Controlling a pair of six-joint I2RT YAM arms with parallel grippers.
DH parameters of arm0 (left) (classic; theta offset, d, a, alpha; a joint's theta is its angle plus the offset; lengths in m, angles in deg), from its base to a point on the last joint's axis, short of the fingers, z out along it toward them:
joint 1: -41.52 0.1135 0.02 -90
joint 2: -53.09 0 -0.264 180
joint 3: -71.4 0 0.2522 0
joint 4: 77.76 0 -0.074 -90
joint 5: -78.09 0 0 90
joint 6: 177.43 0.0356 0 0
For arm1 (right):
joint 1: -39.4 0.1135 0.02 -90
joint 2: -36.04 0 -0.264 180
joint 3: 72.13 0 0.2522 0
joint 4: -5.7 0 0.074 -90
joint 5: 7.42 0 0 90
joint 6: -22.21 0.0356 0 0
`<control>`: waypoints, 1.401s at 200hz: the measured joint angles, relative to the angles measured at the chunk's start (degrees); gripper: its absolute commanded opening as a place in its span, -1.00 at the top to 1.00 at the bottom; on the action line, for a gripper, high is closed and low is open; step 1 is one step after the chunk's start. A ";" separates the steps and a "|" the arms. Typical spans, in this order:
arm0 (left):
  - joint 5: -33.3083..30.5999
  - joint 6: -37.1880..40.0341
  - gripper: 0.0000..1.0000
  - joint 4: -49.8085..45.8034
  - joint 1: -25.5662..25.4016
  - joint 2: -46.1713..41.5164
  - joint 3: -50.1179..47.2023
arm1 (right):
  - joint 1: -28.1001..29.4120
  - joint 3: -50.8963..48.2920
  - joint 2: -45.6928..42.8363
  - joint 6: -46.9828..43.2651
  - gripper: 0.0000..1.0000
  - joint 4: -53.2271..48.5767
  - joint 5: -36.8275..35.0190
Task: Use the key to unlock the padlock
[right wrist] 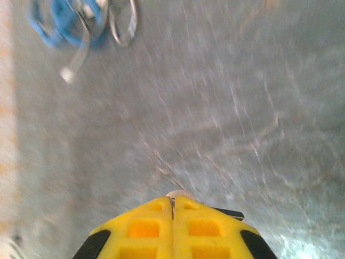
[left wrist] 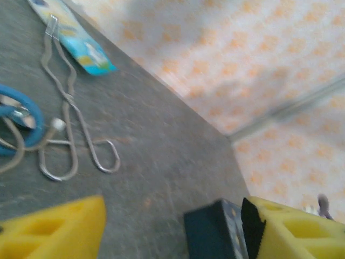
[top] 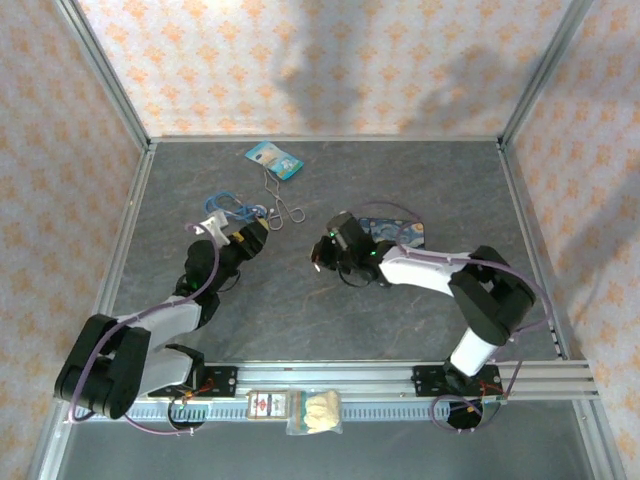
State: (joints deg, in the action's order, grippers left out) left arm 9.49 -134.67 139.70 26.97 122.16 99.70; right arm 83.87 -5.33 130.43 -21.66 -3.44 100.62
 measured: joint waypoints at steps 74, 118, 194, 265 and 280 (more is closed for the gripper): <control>9.81 5.55 -0.29 9.90 -9.73 10.93 2.34 | -7.32 4.02 -4.81 5.77 1.00 4.79 3.52; 9.60 11.45 -0.23 12.41 -13.40 14.29 7.19 | -8.04 6.12 -7.04 7.10 1.00 4.22 5.03; 5.05 23.71 -0.07 10.64 -14.82 20.65 15.28 | -8.07 6.08 -8.13 11.30 1.00 4.22 6.43; 5.38 27.85 0.61 9.03 -14.84 23.17 19.17 | -8.07 5.66 -9.33 11.28 1.00 3.54 5.75; 5.40 27.85 0.70 8.79 -14.99 23.17 19.17 | -8.04 5.66 -9.33 11.06 1.00 3.26 5.51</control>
State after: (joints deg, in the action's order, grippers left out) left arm 14.89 -106.82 148.49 11.98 145.33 118.87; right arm 75.82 0.33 121.10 -10.60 -0.18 106.13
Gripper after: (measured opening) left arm 0.190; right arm 0.046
